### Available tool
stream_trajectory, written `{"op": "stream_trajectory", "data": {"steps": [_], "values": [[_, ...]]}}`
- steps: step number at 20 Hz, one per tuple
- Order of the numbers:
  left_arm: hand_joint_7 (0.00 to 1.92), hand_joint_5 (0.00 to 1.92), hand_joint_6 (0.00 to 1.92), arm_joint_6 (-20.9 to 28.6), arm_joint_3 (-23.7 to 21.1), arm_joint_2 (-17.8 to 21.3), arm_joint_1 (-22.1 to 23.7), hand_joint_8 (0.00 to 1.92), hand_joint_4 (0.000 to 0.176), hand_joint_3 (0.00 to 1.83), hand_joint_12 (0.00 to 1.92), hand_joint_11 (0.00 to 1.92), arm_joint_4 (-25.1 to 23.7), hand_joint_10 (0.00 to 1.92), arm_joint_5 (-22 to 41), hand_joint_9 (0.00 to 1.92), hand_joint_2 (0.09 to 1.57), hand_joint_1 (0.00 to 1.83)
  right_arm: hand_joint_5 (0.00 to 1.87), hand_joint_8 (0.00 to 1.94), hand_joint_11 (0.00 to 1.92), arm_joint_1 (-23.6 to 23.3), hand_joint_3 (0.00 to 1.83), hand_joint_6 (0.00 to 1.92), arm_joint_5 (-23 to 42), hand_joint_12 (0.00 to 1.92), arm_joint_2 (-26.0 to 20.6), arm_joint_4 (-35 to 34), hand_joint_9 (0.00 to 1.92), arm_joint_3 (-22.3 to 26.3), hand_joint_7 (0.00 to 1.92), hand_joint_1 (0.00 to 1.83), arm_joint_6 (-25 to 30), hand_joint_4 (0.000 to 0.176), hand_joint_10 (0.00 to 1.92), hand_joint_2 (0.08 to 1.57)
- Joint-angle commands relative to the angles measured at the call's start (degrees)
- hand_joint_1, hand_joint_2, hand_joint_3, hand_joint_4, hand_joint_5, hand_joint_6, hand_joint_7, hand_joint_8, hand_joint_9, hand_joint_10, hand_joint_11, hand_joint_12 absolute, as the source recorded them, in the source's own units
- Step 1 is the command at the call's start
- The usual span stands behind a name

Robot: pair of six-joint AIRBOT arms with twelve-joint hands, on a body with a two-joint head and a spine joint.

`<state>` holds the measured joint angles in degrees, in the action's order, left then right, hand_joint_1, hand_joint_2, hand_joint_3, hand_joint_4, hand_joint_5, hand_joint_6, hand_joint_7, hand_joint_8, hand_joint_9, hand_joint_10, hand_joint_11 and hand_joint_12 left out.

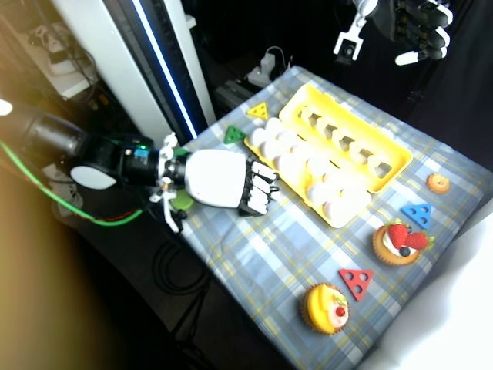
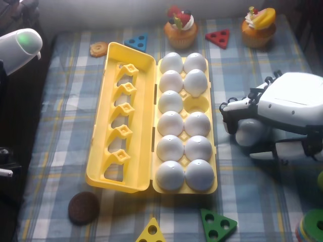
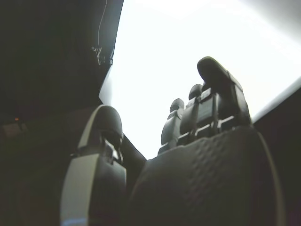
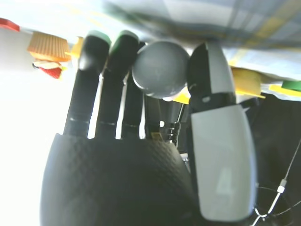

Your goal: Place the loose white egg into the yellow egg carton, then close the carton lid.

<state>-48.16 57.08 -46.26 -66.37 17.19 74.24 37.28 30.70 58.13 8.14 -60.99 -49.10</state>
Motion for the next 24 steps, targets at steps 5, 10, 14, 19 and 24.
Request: {"op": "stream_trajectory", "data": {"steps": [5,10,14,19,24], "values": [[0.00,0.00,0.00,0.38,0.03,-0.05,0.31,0.00,0.141,0.00,1.92,0.00,0.50,0.00,7.35,0.00,1.24,0.45,0.75,1.67,1.03,-5.44,0.00,1.10,4.54,1.92,-1.27,3.59,1.00,0.34,0.76,1.21,-0.22,0.000,1.91,1.25],[0.00,0.00,0.00,0.38,0.10,-0.09,0.31,0.00,0.136,0.01,1.92,0.00,0.50,0.00,7.40,0.00,1.24,0.45,0.71,1.50,1.32,-9.65,0.00,1.34,3.03,1.92,0.18,6.63,1.26,-0.62,0.76,1.20,-0.22,0.000,1.88,1.26],[0.00,0.00,0.00,0.38,0.22,-0.24,0.31,0.00,0.147,0.01,1.92,0.00,0.50,0.00,7.42,0.00,1.24,0.42,0.62,1.93,1.13,-12.04,0.66,1.51,2.06,1.92,1.55,8.46,1.07,-1.67,0.70,1.16,-0.22,0.000,1.92,1.03],[0.00,0.00,0.00,0.38,0.26,-0.27,0.31,0.00,0.120,0.01,1.92,0.00,0.50,0.00,7.39,0.00,1.25,0.46,0.59,1.86,1.03,-14.83,0.03,1.31,1.81,1.92,3.34,10.21,0.95,-2.77,0.64,1.17,-0.22,0.000,1.92,1.32],[0.00,0.00,0.00,0.38,0.35,-0.40,0.32,0.00,0.128,0.00,1.92,0.00,0.49,0.00,7.37,0.00,1.24,0.46,0.48,1.69,0.23,-16.63,0.00,1.60,0.45,1.92,6.54,12.42,0.34,-3.96,0.62,1.08,-0.22,0.000,1.55,1.37]]}}
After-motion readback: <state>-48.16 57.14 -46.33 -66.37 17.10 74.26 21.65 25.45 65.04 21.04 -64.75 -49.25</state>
